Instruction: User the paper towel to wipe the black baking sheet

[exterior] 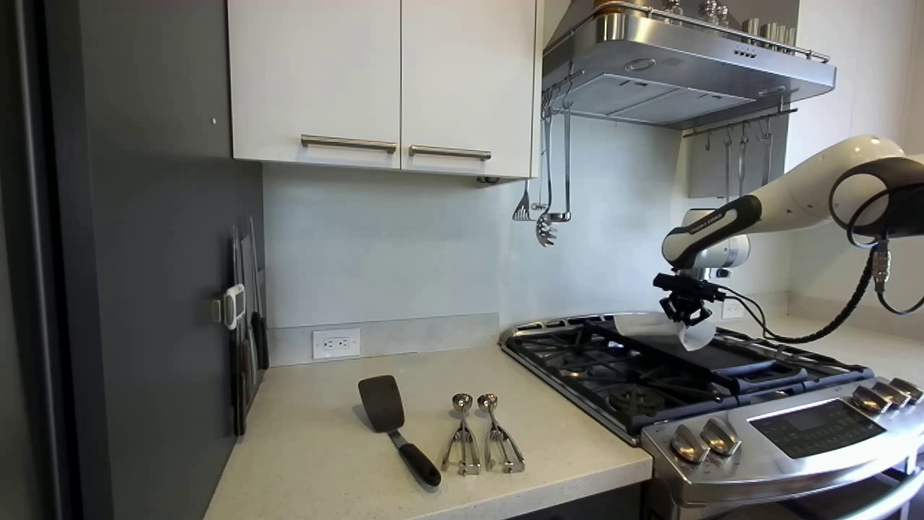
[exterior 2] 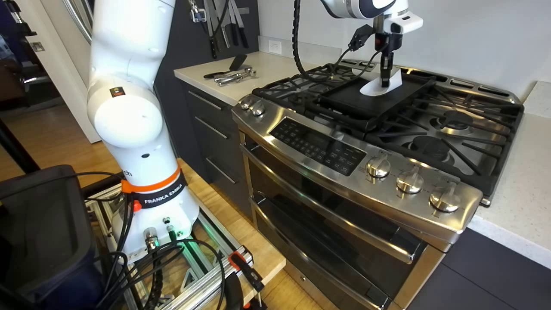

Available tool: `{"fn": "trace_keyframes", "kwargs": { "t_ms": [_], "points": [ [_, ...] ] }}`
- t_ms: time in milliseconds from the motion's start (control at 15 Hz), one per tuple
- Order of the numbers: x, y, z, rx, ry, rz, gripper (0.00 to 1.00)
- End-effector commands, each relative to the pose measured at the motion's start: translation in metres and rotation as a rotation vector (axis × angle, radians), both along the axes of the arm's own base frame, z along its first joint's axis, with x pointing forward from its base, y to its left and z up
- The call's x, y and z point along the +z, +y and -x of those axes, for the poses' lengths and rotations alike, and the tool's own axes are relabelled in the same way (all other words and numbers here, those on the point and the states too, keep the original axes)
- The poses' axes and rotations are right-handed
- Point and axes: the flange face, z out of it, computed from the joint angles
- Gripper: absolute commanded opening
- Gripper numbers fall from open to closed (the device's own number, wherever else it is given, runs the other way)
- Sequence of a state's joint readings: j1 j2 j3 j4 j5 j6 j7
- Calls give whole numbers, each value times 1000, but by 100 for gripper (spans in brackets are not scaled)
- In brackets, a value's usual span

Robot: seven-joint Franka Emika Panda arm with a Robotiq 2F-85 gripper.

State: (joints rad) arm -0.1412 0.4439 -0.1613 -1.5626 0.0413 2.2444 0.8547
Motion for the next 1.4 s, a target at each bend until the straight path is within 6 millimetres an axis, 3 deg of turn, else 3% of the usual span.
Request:
{"fn": "trace_keyframes", "kwargs": {
  "t_ms": [0,200,800,1133,1333],
  "points": [
    [1,4,-28,74,-76,43,0],
    [-2,-6,-45,79,-125,89,0],
    [-41,-20,-89,66,-272,176,0],
    [-47,-27,-93,66,-236,198,0],
    [-43,-18,-87,101,-154,139,0]
  ]
}}
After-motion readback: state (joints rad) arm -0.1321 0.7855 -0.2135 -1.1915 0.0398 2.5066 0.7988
